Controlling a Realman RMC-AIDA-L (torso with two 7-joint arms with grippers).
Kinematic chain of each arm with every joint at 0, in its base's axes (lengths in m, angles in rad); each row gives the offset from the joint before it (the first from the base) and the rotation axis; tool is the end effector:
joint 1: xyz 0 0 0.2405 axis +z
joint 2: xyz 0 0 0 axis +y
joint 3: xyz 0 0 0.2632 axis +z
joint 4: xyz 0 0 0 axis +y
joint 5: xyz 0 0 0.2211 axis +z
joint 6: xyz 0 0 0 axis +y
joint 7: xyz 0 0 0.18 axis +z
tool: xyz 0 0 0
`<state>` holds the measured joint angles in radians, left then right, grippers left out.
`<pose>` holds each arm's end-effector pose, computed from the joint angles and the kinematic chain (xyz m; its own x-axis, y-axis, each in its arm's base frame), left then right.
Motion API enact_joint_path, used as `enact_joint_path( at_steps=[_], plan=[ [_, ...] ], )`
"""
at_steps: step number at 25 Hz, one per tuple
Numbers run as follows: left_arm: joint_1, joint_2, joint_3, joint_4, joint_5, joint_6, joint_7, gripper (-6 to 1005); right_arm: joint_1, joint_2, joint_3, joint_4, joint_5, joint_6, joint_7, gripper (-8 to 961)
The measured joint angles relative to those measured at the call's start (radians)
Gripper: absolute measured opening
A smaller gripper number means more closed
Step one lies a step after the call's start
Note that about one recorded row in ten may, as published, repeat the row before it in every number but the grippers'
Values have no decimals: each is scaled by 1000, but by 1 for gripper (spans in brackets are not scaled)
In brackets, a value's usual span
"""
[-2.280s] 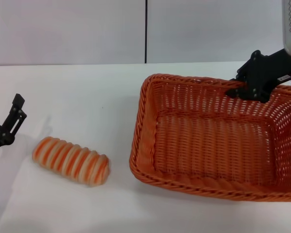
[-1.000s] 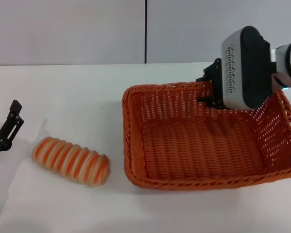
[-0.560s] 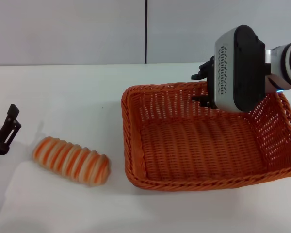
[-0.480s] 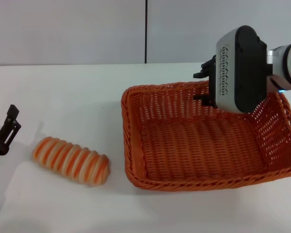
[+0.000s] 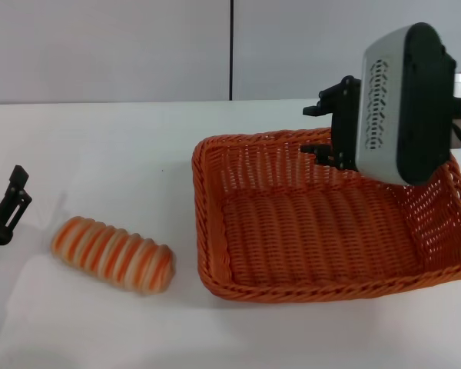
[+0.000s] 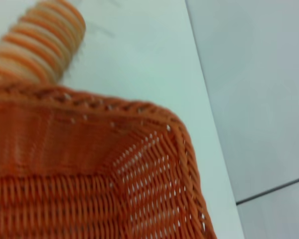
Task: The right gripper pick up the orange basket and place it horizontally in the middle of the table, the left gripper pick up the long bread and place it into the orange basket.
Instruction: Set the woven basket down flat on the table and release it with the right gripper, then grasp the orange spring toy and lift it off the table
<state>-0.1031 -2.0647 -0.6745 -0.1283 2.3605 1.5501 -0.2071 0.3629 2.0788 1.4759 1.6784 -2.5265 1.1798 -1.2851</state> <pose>-0.3713 0.2355 -0.0195 0.6909 -0.1054 0.7153 0.6898 -0.2003 -0.6958 0.1397 0.3656 -0.0467 0.9215 0.2206 0.3196 0.3473 -0.8364 -0.4240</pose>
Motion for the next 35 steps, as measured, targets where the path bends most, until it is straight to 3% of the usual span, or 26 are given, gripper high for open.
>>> enact_joint_path(
  at_steps=[8, 15, 19, 22, 27, 35],
  plan=[
    [-1, 0, -4, 9, -3, -9, -24, 821, -155, -3, 58, 264, 112, 58, 23, 458],
    [-31, 4, 2, 45, 2, -17, -151, 820, -316, -1, 303, 302, 545, 84, -88, 459],
    [-58, 6, 3, 92, 3, -4, -221, 820, -379, 2, 492, 200, 874, 188, -157, 460],
    [-71, 11, 2, 120, 3, 9, -248, 819, -383, 4, 648, 32, 1042, 283, -175, 460],
    [-100, 23, 1, 153, 3, 13, -277, 819, -380, 6, 746, -135, 1120, 292, -195, 461],
    [-174, 64, 10, 246, 4, 32, -458, 818, -383, 9, 956, -403, 1269, 286, -212, 458]
  ],
)
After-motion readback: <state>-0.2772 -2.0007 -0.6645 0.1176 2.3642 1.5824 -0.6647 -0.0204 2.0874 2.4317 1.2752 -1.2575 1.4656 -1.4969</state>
